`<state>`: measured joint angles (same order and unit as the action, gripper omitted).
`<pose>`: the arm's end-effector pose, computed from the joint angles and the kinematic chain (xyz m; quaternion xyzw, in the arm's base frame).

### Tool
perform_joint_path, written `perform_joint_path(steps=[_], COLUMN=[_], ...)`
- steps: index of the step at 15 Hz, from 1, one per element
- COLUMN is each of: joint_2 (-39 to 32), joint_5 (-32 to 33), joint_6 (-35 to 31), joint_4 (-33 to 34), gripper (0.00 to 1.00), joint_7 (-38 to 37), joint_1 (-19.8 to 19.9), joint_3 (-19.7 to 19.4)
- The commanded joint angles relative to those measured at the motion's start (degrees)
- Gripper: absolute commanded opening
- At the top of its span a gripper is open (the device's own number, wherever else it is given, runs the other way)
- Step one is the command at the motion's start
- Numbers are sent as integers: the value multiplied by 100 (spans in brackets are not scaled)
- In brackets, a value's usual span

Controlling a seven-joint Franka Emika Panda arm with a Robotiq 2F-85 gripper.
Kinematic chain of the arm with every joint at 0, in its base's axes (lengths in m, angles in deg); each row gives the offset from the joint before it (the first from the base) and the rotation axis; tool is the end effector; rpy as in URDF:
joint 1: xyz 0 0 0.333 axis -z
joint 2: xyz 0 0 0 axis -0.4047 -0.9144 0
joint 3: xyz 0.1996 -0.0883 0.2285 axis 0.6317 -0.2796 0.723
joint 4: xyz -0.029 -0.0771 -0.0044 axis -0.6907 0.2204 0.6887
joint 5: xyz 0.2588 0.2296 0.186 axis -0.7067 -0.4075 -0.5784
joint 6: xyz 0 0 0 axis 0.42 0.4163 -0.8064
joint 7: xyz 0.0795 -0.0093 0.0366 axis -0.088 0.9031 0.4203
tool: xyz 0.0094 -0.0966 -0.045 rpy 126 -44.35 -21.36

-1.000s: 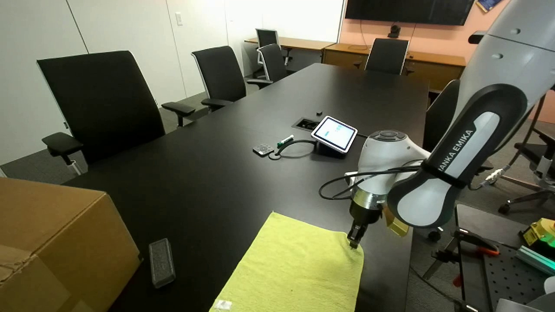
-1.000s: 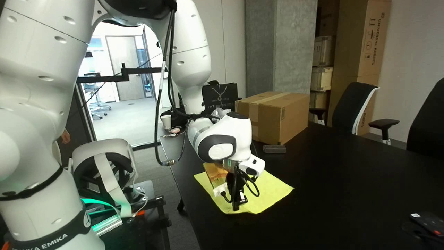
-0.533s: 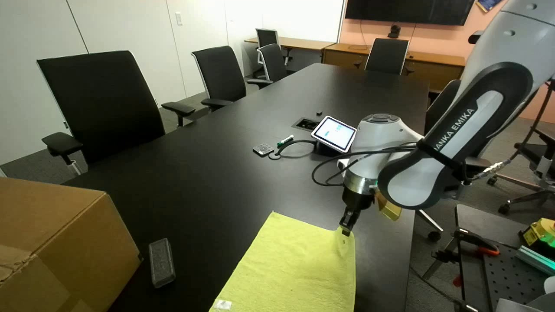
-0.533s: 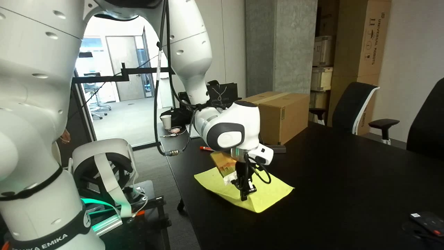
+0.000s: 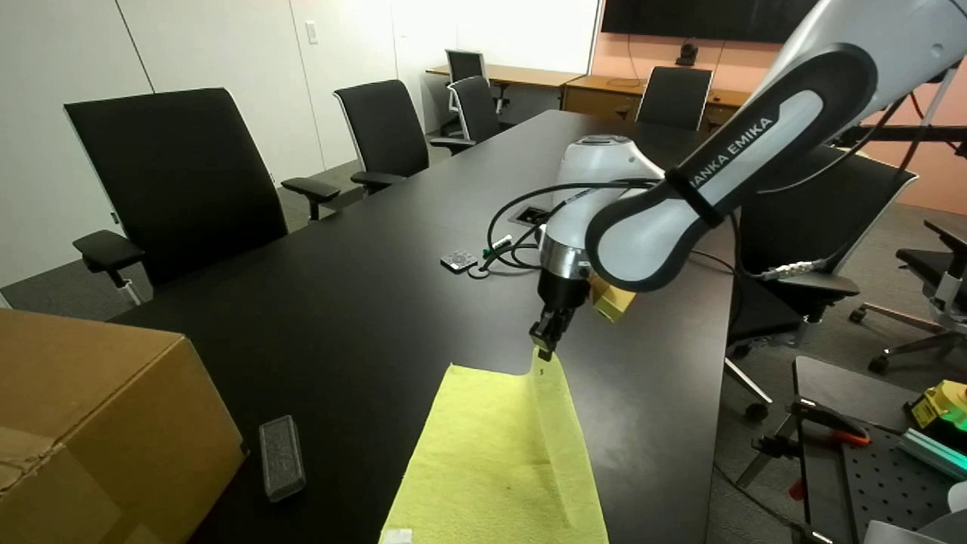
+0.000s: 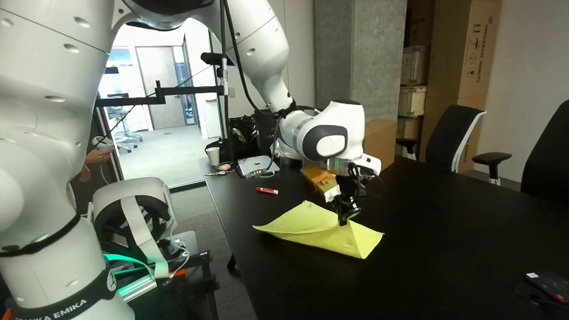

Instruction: Fold the yellow towel in half

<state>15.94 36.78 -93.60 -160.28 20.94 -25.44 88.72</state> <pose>0.5927 0.0474 0.1978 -0.9989 0.0130 -0.0296 0.0343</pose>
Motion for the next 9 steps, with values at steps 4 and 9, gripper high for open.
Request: perform_joint_path(steps=[4,9], joint_2=[-1294,-2068], joint_5=[481,546], joint_6=[1092,1503], joint_4=[2221,3570], gripper=[5,5], joint_7=[-515,-814], joint_1=[-536,-883], joint_3=[-229,-220])
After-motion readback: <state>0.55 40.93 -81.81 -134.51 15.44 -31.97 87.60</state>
